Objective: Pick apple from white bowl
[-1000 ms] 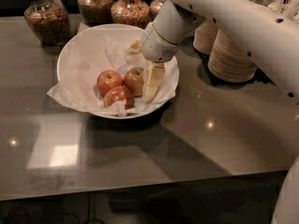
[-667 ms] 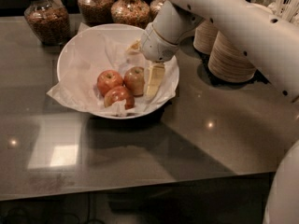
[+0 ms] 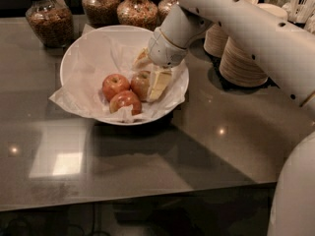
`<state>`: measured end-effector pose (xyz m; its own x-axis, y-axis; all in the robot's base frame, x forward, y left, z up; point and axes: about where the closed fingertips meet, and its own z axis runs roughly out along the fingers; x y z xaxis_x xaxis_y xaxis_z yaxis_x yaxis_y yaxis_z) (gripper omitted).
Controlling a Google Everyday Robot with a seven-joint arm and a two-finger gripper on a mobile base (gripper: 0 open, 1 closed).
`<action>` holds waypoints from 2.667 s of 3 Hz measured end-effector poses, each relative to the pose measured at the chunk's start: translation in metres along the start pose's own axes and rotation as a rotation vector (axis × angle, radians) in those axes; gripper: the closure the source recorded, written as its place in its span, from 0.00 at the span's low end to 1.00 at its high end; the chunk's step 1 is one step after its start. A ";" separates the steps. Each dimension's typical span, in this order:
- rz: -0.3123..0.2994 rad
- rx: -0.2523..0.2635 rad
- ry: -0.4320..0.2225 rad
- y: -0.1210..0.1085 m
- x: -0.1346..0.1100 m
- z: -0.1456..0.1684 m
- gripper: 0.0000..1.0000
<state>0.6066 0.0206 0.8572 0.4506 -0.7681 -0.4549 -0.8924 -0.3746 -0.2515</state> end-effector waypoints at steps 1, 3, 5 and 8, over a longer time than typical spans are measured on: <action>0.010 -0.016 -0.015 0.002 0.005 0.006 0.62; 0.028 -0.029 -0.031 0.003 0.010 0.009 1.00; 0.118 0.028 -0.375 -0.007 0.011 -0.032 1.00; 0.186 0.114 -0.650 -0.019 0.001 -0.098 1.00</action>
Offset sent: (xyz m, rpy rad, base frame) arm 0.0034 -0.0114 -0.0213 0.0265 0.0778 -0.0145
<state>0.6218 -0.0241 0.9449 0.2443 -0.3331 -0.9107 -0.9643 -0.1822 -0.1920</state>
